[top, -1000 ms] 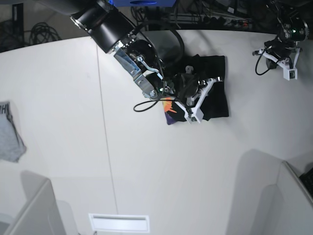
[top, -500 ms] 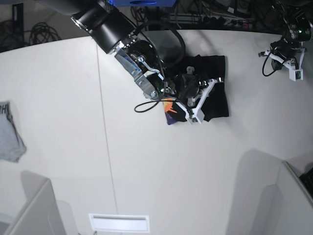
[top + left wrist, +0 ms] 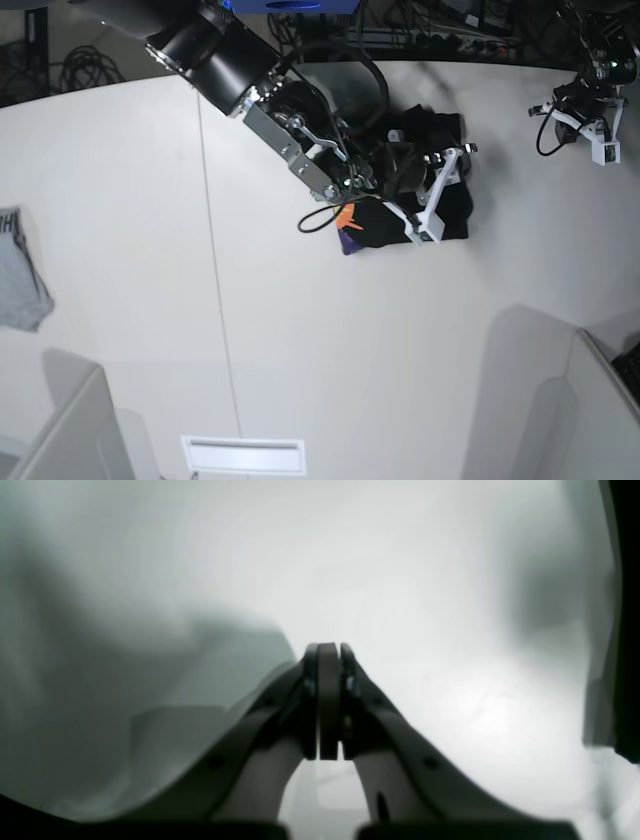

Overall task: Fold the T-shirt properly
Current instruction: 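Fold the bundle over toward the left gripper with the right gripper, then release the shirt and withdraw the right gripper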

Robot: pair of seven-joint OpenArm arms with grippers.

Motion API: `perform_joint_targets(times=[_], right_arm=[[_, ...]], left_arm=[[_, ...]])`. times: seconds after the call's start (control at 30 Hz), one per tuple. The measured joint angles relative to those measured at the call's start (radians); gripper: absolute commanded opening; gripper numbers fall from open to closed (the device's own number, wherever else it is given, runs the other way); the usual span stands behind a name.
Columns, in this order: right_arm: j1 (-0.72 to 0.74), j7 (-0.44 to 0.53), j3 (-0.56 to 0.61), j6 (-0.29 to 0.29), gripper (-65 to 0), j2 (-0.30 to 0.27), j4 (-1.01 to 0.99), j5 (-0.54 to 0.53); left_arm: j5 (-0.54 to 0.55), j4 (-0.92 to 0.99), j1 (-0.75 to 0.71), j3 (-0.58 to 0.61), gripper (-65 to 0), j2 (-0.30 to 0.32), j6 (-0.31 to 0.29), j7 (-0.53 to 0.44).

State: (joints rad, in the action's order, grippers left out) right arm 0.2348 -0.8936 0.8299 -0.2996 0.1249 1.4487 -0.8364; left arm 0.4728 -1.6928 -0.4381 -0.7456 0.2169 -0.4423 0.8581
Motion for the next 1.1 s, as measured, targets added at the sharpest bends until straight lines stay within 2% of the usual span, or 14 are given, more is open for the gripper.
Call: perform_joint_targets(times=[0.2,0.3,0.4,0.47,0.5,0.53,0.6,0.67,0.77,0.87,0.97,1.07,1.1], right_arm=[[0.084,0.083,0.084,0.0,-37.1,-0.003,0.0,-0.087],[0.122,0.085,0.142,0.0,-37.8,-0.002,0.0,-0.148],[0.157,0.084,0.162,0.0,-38.0,-0.003,0.032,-0.159],[0.157,0.094,0.116,0.001,-40.4,-0.028,0.066,-0.17],[0.142,0.093,0.082,0.003,-44.1,-0.051,0.085,-0.174],[0.122,0.096,0.04,0.003,-48.8,-0.076,0.099,-0.167],[0.069,0.092,-0.051,-0.003,-63.8,-0.129,0.117,-0.151],[0.035,0.08,-0.112,-0.008,-65.0,-0.171,0.144,-0.151],[-0.011,0.091,-0.171,-0.004,-65.0,-0.216,0.231,-0.158],[-0.085,0.092,-0.258,-0.003,-65.0,-0.267,0.299,-0.162],[-0.137,0.086,-0.332,-0.005,-65.0,-0.321,0.345,-0.152],[-0.161,0.098,-0.368,-0.005,-65.0,-0.352,0.377,-0.153],[-0.17,0.098,-0.368,-0.004,-65.0,-0.361,0.384,-0.154]], left_arm=[[0.0,0.001,0.0,0.0,-65.0,0.002,0.0,0.003],[-0.002,0.001,0.0,0.0,-65.0,0.002,0.0,0.004],[0.0,0.001,-0.002,0.003,-65.0,0.002,0.0,0.003],[0.0,-0.004,-0.003,0.005,-65.0,-0.002,0.0,0.002],[0.003,-0.006,-0.011,0.006,-65.0,-0.004,0.0,0.0],[0.008,-0.006,-0.018,0.007,-65.0,-0.004,0.0,0.0],[0.007,-0.006,-0.032,0.007,-65.0,-0.006,0.0,0.007],[0.001,-0.009,-0.036,0.007,-65.0,-0.009,-0.027,0.008],[0.005,-0.071,-0.059,0.007,-65.0,-0.016,-0.154,0.006],[0.0,-0.174,-0.076,-0.003,-65.0,-0.071,-0.243,0.003],[0.007,-0.234,-0.073,0.0,-65.0,-0.133,-0.251,0.007],[0.0,-0.229,-0.027,-0.002,-65.0,-0.164,-0.25,0.011],[0.002,-0.225,-0.011,-0.003,-55.3,-0.173,-0.247,0.01]])
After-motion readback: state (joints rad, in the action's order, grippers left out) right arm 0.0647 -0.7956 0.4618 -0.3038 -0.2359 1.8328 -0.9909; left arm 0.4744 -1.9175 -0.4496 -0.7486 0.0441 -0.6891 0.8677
